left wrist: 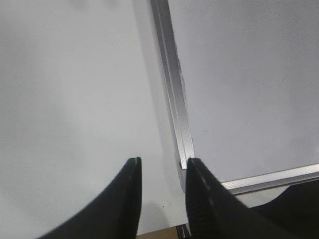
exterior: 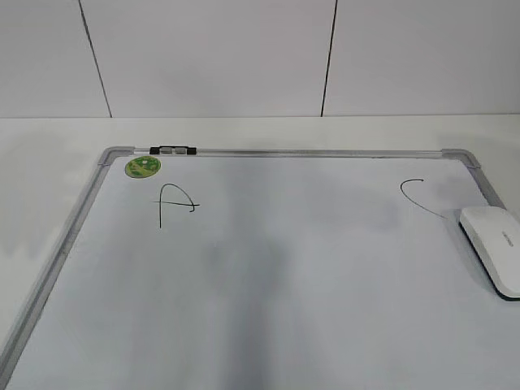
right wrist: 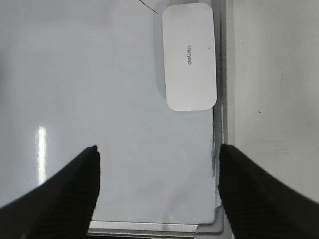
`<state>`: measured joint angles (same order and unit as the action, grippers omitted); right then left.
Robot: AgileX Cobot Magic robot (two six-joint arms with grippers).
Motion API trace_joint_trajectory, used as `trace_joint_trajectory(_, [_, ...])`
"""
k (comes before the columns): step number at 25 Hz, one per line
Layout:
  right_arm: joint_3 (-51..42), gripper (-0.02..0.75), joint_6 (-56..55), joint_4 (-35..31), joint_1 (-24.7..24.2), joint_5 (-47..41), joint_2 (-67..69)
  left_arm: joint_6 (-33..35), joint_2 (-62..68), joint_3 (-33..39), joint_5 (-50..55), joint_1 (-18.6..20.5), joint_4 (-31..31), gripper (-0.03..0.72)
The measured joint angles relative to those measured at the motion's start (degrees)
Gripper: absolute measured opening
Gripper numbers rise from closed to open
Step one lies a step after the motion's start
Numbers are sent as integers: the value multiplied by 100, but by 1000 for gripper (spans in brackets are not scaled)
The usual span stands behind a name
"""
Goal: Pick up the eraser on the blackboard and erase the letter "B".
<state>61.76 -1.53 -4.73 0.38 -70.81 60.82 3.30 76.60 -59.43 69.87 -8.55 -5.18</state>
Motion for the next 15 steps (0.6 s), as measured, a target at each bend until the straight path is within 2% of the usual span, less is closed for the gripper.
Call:
trace_joint_trajectory(8, [-670, 572, 230, 12, 0, -108, -2070, 0, -2408, 1020, 58, 0, 14, 237])
trace_joint_trajectory(15, [-1407, 572, 251, 22, 0, -157, -3752, 0, -4731, 1551, 183, 0, 17, 236])
